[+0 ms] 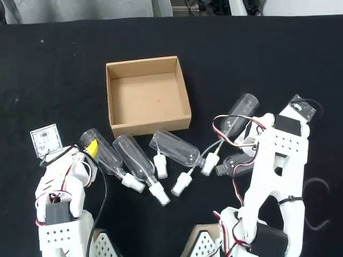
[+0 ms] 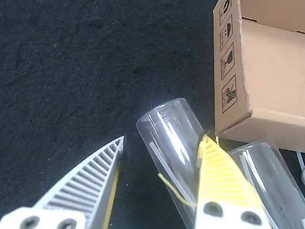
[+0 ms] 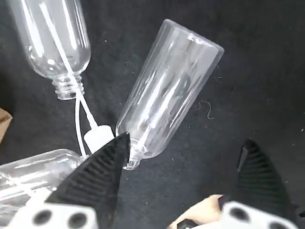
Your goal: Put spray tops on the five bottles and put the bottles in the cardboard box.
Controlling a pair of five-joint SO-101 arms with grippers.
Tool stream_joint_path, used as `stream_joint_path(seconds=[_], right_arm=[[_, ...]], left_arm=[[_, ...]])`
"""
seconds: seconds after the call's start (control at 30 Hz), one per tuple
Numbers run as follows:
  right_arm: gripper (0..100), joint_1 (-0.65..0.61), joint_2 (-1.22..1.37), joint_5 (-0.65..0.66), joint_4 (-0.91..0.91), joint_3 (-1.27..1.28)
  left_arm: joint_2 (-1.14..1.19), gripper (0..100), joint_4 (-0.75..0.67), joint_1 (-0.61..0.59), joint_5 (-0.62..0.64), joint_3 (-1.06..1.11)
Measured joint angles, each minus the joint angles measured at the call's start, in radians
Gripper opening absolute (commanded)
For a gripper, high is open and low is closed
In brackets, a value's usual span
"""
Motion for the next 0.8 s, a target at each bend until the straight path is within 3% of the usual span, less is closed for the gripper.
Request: stream_joint_path(seconds=[0.3, 0.8], right_arm=[[31.5, 0.000, 0.000, 0.157, 0.000, 0.000], [31.5, 0.000, 0.000, 0.710, 0.117, -0.086]], left_arm=[[0.000, 23, 0.000, 0.000, 0.000, 0.000], [0.000, 23, 0.000, 0.000, 0.000, 0.000]])
